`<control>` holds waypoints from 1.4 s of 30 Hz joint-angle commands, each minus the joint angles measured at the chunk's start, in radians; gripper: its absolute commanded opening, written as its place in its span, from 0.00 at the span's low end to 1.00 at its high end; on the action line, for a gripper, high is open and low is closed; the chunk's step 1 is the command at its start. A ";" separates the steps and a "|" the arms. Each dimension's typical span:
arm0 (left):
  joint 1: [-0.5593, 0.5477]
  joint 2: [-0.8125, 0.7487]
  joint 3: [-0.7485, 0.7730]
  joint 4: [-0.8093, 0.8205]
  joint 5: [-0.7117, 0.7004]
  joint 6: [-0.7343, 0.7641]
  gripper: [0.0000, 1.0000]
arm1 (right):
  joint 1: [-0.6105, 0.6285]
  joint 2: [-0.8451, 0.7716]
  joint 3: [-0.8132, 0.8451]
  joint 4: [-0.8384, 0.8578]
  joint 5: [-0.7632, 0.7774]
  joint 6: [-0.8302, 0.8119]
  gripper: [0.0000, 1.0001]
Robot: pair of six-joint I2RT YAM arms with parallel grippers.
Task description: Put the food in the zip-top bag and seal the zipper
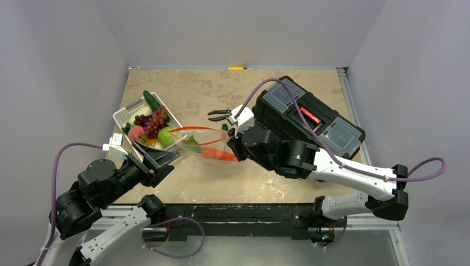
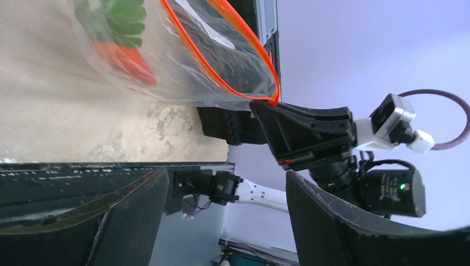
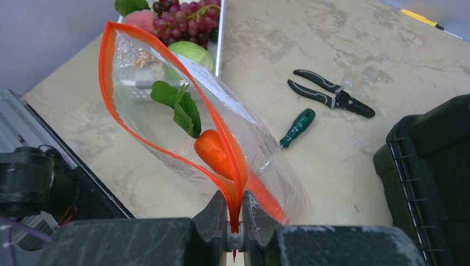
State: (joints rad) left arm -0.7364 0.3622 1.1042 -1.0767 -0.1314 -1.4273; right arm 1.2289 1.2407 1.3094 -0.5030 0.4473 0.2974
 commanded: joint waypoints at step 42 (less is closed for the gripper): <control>-0.004 0.165 -0.302 0.320 0.060 0.118 0.00 | 0.082 0.344 0.462 -0.276 -0.171 0.019 0.76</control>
State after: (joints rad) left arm -0.7364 0.5148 0.7940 -0.8234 -0.1207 -1.3720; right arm 1.3201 1.4483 1.6108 -0.6327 0.2413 0.3840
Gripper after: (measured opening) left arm 0.006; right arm 0.752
